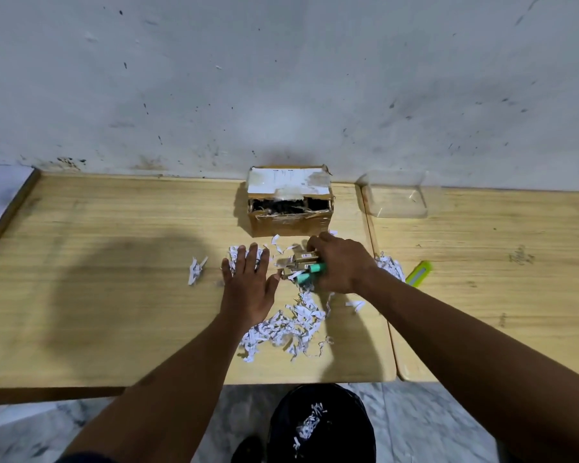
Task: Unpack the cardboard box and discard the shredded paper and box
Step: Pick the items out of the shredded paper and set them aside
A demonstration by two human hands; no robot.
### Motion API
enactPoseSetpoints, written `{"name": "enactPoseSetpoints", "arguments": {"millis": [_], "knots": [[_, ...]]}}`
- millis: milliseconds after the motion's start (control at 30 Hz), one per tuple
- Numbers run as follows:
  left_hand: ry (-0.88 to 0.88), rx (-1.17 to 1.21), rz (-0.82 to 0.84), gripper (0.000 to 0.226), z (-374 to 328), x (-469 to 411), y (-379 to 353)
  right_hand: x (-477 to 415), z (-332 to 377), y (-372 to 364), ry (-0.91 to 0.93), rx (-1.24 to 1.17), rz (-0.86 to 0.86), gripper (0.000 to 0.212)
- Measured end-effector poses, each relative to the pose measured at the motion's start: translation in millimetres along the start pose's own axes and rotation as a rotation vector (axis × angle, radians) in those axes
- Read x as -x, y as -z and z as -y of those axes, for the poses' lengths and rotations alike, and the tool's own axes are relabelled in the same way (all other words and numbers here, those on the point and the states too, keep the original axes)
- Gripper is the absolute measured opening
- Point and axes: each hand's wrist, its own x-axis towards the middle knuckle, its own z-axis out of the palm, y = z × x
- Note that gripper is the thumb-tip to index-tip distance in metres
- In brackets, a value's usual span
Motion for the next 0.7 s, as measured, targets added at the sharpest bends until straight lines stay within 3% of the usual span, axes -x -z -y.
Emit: {"name": "enactPoseSetpoints", "arguments": {"millis": [333, 700], "knots": [[0.001, 0.001, -0.009, 0.068, 1.2, -0.5, -1.9, -18.8, 5.2, -1.9, 0.048, 0.217, 0.041, 0.041], [-0.029, 0.058, -0.008, 0.072, -1.7, -2.4, -1.2, -14.2, -1.2, 0.8, -0.001, 0.024, 0.033, 0.034]]}}
